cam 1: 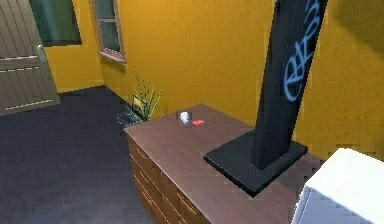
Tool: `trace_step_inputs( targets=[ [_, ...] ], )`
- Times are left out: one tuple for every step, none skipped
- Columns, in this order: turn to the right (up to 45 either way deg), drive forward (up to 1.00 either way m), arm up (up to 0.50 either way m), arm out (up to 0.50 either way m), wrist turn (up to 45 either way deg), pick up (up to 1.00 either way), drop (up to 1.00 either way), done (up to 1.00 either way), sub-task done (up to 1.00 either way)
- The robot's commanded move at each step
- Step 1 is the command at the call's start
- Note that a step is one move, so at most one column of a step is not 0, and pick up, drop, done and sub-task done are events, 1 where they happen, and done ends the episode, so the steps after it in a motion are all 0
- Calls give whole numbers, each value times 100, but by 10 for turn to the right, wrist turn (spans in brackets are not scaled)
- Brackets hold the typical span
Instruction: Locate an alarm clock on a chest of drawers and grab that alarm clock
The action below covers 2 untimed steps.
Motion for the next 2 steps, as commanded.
trace_step_inputs(
  targets=[
    [0, 0, 10, 0, 0, 0, 0, 0, 0],
    [0, 0, 0, 0, 0, 0, 0, 100, 0]
  ],
)
